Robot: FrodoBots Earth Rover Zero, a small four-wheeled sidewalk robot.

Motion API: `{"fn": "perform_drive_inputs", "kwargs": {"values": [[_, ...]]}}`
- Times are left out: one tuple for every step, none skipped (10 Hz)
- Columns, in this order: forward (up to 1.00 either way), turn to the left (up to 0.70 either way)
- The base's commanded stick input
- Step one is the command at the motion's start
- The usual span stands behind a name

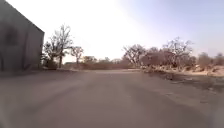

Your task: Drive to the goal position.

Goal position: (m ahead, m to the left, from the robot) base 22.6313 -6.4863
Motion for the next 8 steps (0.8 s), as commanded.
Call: {"fn": "perform_drive_inputs", "kwargs": {"values": [[0.7, 0.0], [0.7, 0.0], [0.7, 0.0], [0.7, 0.0], [0.7, 0.0], [0.7, 0.0], [0.7, 0.0], [0.7, 0.0]]}}
